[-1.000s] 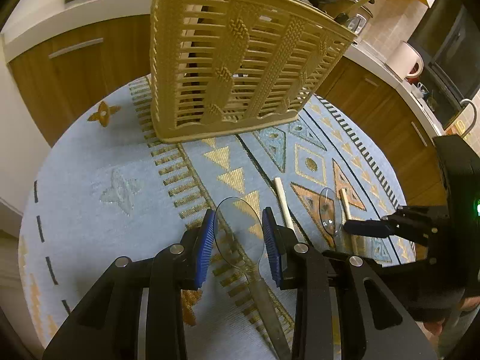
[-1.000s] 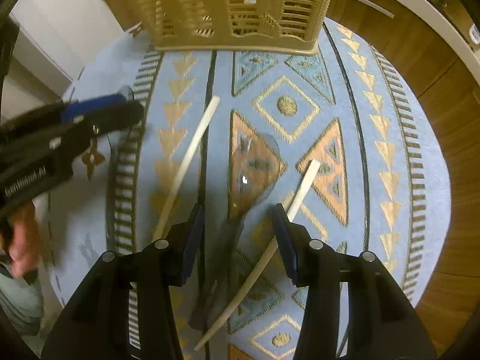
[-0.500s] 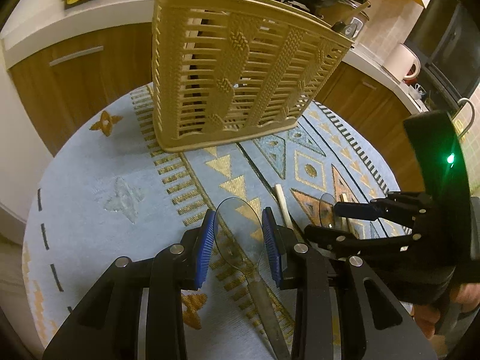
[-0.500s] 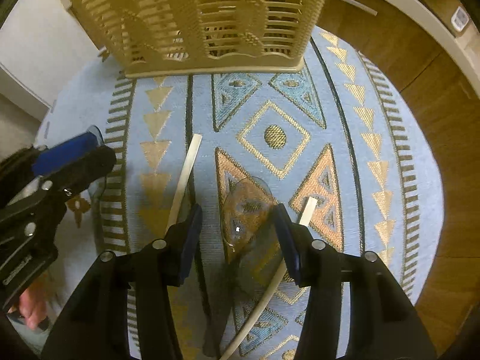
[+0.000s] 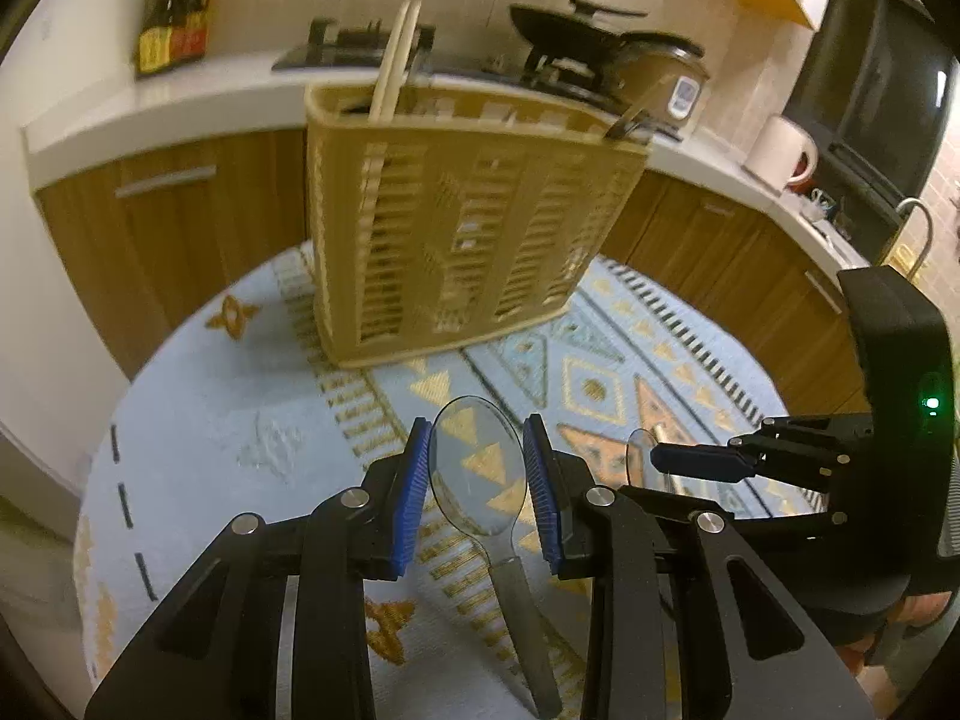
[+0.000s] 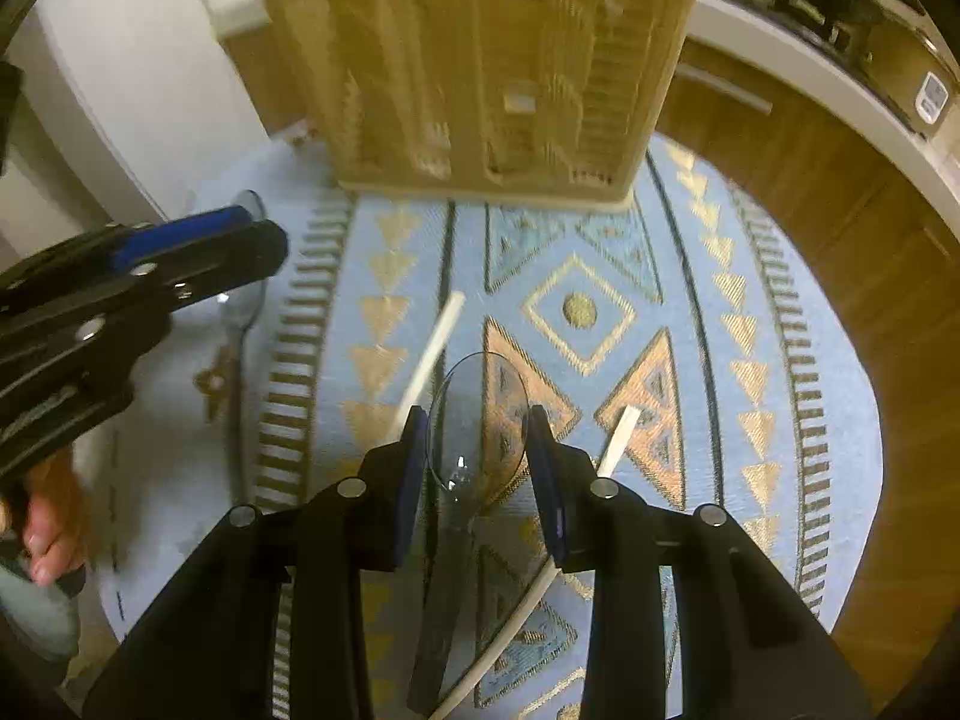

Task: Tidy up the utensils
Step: 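Grasp a clear plastic spoon with each tool by its handle, then lift both clear spoons over the basket and open both tools to release them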

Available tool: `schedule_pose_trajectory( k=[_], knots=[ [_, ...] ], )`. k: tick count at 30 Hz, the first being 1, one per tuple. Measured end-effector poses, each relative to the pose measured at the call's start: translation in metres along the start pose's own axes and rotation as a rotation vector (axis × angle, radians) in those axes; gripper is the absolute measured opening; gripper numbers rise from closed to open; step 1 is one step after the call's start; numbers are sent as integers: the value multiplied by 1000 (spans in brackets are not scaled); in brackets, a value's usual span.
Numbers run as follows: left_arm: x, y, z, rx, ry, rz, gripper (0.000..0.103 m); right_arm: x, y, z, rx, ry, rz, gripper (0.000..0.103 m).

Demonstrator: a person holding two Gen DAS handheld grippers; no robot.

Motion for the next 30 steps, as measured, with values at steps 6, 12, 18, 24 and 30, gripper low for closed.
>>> schedule_pose_trajectory(
  k=[6,12,18,24,30],
  knots=[
    [-9,-29,20,21,50,108,29,10,-47,14,-70,17,146,30],
    [-20,-53,37,30,85,213,29,3,-81,24,-139,20,303,30],
    [-43,-81,37,22,58,330,29,-18,-120,32,-154,62,443,30],
    [-81,-105,25,7,26,446,29,-58,-157,56,-142,146,600,30],
    [-123,-129,25,-3,15,564,29,-99,-191,69,-75,190,734,30]
  ],
)
Point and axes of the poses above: each gripper's, at about its wrist camera, not at the fingertips, and y roughly the way its jaws point, z to its right, x to its underside, the point moved 3 cm from there along y, roughly the way its jaws point, and after that the axes turned 2 degrees about -x, right-handed, at the moved point
